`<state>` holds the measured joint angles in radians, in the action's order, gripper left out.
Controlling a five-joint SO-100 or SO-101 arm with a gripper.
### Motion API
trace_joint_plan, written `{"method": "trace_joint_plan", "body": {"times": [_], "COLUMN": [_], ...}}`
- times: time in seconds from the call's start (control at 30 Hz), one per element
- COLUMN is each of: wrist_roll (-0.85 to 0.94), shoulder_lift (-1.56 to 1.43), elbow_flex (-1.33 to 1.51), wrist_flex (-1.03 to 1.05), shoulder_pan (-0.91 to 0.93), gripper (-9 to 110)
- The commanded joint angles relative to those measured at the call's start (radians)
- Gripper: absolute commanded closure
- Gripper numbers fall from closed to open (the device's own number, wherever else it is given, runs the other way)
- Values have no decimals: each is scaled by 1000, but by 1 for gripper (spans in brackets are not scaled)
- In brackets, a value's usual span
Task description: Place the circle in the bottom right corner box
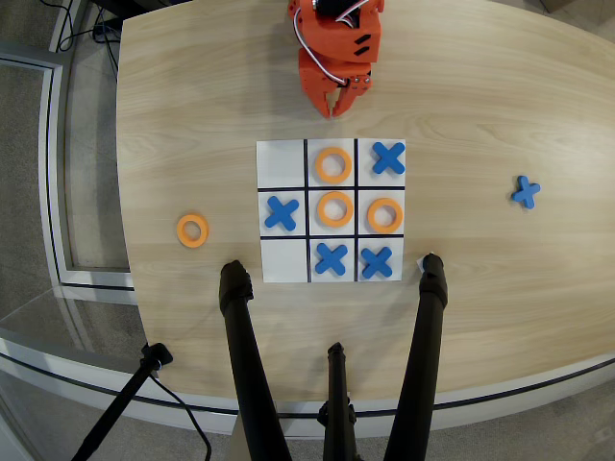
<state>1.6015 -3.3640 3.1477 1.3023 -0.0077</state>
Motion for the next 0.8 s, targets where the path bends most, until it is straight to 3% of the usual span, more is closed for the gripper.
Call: {"method": "trace_joint_plan", "body": {"times": [0.0, 0.43, 0.77], "wrist_roll": [18, 3, 12], "shoulder_lift": [137, 147, 486], "elbow_flex": [-115, -133, -408], "wrist_flex": [37, 15, -72], "shoulder_pan": [44, 48, 196], "gripper": [102, 99, 88]}}
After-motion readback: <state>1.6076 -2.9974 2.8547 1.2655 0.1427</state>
